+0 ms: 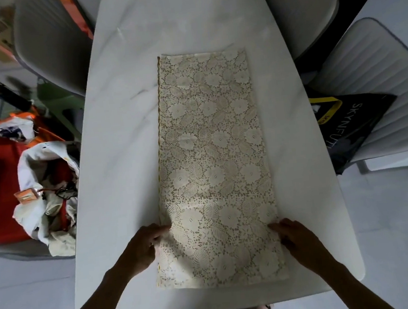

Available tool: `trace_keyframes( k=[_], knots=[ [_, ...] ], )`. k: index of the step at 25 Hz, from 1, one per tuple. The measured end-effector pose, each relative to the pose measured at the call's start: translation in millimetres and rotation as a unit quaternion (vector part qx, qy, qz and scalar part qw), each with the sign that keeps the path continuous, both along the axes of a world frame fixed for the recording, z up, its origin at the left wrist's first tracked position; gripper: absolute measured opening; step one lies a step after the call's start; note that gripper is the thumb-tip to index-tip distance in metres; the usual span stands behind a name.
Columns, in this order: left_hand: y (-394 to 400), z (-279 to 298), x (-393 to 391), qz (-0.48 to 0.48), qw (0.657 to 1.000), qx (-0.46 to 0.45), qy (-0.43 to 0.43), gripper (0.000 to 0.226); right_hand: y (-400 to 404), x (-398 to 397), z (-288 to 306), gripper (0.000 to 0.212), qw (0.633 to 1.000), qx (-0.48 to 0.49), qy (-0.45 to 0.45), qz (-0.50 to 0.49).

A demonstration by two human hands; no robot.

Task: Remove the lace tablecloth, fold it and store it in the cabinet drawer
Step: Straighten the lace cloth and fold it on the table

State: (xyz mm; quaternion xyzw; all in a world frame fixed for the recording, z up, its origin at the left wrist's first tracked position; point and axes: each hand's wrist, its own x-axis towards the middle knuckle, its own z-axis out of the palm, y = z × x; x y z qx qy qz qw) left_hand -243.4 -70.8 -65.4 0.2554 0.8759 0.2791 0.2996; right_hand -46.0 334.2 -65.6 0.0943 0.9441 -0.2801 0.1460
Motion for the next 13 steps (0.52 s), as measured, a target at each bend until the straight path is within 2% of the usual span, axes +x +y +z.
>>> trace_keyframes(
  k=[2, 6, 7, 9, 11, 13],
  knots=[
    [-3.2, -4.0, -0.7, -0.004, 1.0, 0.022, 0.008, 0.068, 6.1, 3.3, -5.4, 0.05, 0.998, 0.041, 0.049, 0.023],
    [0.4, -6.6, -2.2, 0.021, 0.999, 0.036, -0.007, 0.061, 9.5, -5.6, -1.6, 0.031, 0.997, 0.036, 0.055, -0.03],
    [0.9, -4.7, -3.3, 0.019, 0.999, 0.028, 0.009, 0.058, 10.6, -7.5, -2.4, 0.031, 0.996, 0.06, 0.061, -0.022],
    [0.3, -0.3, -5.8, -0.021, 0.992, -0.034, 0.123, 0.062, 11.0, -9.4, -6.4, 0.038, 0.986, 0.133, 0.093, 0.036],
    [-0.5, -1.0, -4.3, -0.098, 0.963, -0.091, 0.235, 0.072, 8.0, -10.1, -10.3, 0.044, 0.974, 0.16, 0.133, 0.09],
    [-2.2, -3.1, -2.3, -0.175, 0.95, -0.089, 0.244, 0.076, -0.6, -13.9, -9.4, 0.043, 0.98, 0.109, 0.136, 0.097]
  ],
)
